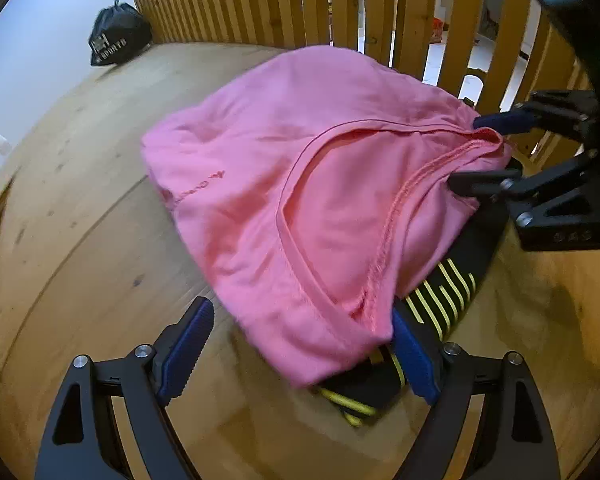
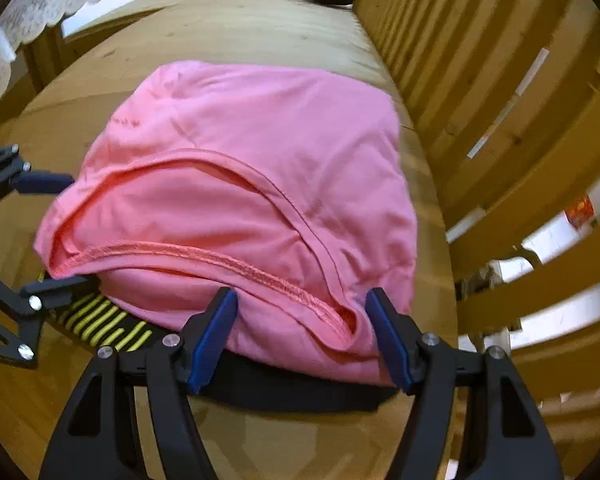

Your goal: Fold clothes

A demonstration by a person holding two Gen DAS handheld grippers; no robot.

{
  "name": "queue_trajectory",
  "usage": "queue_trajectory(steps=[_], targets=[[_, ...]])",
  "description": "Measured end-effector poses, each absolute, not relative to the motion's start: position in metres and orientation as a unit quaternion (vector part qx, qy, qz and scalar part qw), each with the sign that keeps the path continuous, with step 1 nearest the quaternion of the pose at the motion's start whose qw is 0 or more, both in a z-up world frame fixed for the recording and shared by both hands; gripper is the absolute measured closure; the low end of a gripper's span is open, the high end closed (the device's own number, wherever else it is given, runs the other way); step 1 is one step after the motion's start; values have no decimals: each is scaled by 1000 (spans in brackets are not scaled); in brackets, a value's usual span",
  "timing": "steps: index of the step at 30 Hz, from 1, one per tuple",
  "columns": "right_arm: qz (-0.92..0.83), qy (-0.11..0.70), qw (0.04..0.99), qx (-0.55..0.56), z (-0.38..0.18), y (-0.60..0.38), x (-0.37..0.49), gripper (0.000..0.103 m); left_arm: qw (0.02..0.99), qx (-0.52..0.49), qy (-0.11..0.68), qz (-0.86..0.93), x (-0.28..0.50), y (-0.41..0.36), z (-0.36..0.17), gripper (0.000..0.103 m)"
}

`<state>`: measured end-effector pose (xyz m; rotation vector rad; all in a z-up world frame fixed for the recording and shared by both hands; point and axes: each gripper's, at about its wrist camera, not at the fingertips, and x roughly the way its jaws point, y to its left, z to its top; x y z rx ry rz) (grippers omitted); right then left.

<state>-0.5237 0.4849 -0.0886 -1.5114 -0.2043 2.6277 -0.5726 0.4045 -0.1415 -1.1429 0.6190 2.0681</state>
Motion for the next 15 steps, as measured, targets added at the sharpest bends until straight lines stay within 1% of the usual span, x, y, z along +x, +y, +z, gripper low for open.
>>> queue_trajectory(steps=[5, 10, 15], targets=[[866, -57, 78, -490, -61, 473, -487, 36, 328, -436, 225, 807, -552, 384, -121, 18], [869, -45, 73, -487, -38, 458, -447, 36, 314, -437, 202, 818, -532, 361, -98, 18], [870, -54, 68, -485, -22, 431, -398, 36, 303, -437, 200, 823, -502, 333, -81, 17]])
